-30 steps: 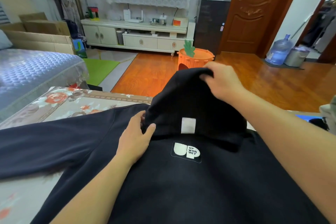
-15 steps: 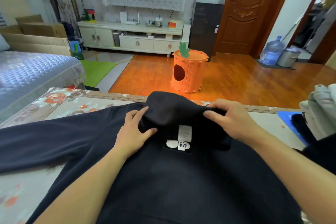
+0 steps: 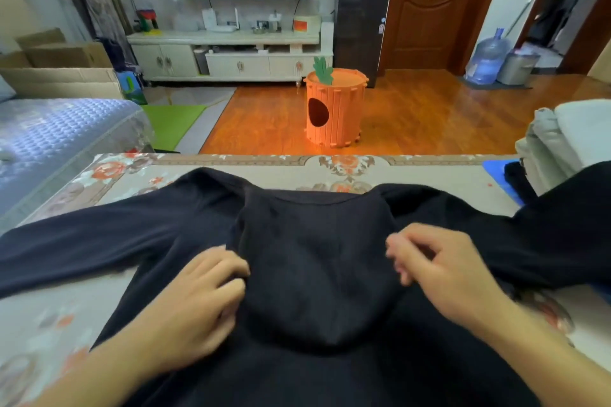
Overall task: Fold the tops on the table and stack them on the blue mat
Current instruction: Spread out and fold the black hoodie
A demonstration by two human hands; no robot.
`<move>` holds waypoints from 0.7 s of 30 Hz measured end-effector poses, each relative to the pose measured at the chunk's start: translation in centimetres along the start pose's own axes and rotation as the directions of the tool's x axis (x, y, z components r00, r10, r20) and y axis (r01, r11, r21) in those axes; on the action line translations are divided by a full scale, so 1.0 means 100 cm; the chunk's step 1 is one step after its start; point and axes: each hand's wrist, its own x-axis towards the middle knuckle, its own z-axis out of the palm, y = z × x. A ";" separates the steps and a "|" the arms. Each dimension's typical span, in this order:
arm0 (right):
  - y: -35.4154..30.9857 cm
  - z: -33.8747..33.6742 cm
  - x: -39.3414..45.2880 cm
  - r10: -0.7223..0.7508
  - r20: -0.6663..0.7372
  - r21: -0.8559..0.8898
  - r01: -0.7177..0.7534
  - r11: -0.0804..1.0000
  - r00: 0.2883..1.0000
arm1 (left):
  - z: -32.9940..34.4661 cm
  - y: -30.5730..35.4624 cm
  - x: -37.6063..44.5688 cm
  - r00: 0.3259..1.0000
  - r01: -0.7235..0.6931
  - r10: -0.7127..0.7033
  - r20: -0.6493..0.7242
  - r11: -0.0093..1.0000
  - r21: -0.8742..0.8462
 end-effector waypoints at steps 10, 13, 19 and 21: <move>0.031 0.031 0.013 0.746 0.086 0.291 -0.733 0.615 0.660 | -0.006 0.016 0.053 0.344 0.700 -0.734 0.585 -0.215 -0.681; 0.042 0.042 0.025 0.709 0.097 0.321 -0.697 0.642 0.698 | 0.001 0.024 0.072 0.335 0.729 -0.668 0.665 -0.264 -0.632; 0.050 0.019 0.013 0.663 0.041 0.505 -0.588 0.632 0.748 | 0.002 0.008 0.060 0.324 0.752 -0.628 0.708 -0.283 -0.596; 0.058 0.016 -0.006 0.657 0.049 0.481 -0.594 0.645 0.753 | 0.002 0.002 0.060 0.348 0.783 -0.590 0.728 -0.243 -0.572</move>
